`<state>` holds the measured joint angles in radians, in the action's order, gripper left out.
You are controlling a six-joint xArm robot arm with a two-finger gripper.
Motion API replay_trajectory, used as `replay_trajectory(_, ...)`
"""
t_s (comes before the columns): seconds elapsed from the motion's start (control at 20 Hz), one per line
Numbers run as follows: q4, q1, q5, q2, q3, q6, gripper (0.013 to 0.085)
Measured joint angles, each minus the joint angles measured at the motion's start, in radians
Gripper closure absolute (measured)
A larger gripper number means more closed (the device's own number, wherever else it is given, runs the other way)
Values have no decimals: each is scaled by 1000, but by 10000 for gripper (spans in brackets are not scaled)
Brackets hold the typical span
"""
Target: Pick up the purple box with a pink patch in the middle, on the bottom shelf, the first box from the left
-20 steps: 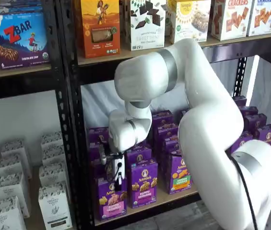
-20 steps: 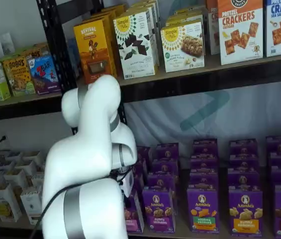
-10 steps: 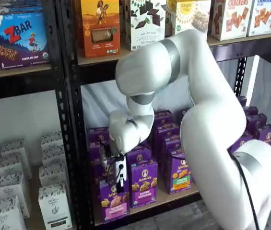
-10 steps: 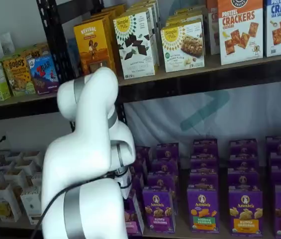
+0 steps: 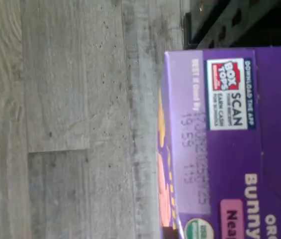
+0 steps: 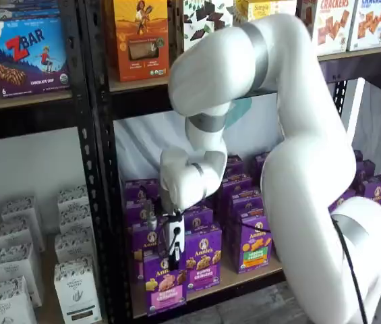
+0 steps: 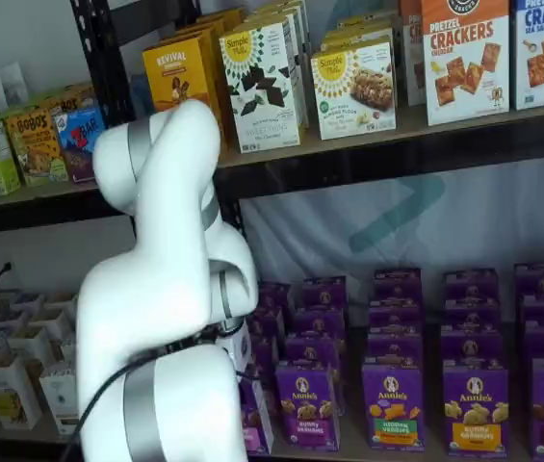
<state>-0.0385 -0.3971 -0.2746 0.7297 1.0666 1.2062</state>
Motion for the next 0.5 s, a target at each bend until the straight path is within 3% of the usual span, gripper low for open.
replay_trajectory(0.5,75,20,3,-226,-242,-52,690)
